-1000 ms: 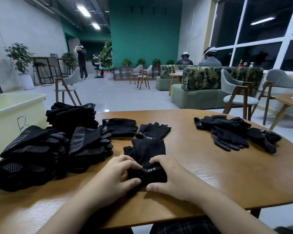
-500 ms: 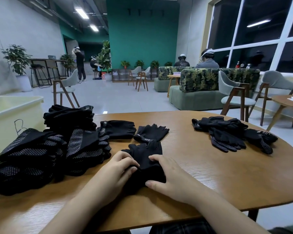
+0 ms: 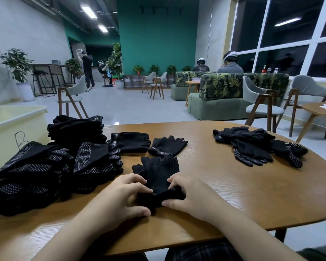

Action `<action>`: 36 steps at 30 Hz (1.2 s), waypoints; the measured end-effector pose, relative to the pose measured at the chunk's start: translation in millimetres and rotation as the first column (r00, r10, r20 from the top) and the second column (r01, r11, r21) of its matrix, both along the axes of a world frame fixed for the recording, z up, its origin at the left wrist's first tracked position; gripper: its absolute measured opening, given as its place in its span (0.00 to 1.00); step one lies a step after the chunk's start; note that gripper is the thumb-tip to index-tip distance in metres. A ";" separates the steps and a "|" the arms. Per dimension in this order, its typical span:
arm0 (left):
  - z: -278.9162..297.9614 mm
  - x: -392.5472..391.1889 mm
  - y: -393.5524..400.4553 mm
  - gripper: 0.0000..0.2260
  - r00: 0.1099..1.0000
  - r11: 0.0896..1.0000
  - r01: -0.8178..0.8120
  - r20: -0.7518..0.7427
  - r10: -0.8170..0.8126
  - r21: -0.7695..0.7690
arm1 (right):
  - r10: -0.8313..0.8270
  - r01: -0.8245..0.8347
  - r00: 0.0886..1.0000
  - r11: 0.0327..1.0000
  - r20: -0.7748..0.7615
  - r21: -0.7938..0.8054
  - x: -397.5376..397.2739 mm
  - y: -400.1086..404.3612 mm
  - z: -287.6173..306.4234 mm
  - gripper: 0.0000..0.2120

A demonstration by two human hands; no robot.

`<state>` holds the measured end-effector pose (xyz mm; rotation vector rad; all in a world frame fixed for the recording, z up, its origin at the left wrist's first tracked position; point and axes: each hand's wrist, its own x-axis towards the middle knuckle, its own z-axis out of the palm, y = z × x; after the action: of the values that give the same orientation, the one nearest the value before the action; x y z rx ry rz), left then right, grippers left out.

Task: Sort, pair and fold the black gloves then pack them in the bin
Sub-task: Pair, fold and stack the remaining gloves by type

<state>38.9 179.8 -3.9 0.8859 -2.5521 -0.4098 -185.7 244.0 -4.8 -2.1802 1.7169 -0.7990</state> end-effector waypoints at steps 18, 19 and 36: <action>7.9 -25.9 -9.2 0.12 0.900 0.938 -0.261 -0.295 0.321 0.226 | 0.119 -0.116 0.945 0.993 -0.305 0.027 5.9 -8.8 9.9 0.26; 9.2 -30.1 -10.2 0.10 0.885 0.927 -0.307 -0.294 0.361 0.214 | 0.141 -0.135 0.952 0.990 -0.272 0.041 6.5 -9.8 12.3 0.24; 59.0 -40.1 -45.5 0.13 0.967 0.948 -0.237 -0.041 0.250 0.211 | 0.155 -0.106 0.949 0.977 -0.275 0.183 -8.6 -115.8 67.1 0.10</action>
<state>-1.2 134.2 55.1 1.2248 -2.3306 -0.6219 -194.3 128.2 62.3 -2.3541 1.6712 -0.3030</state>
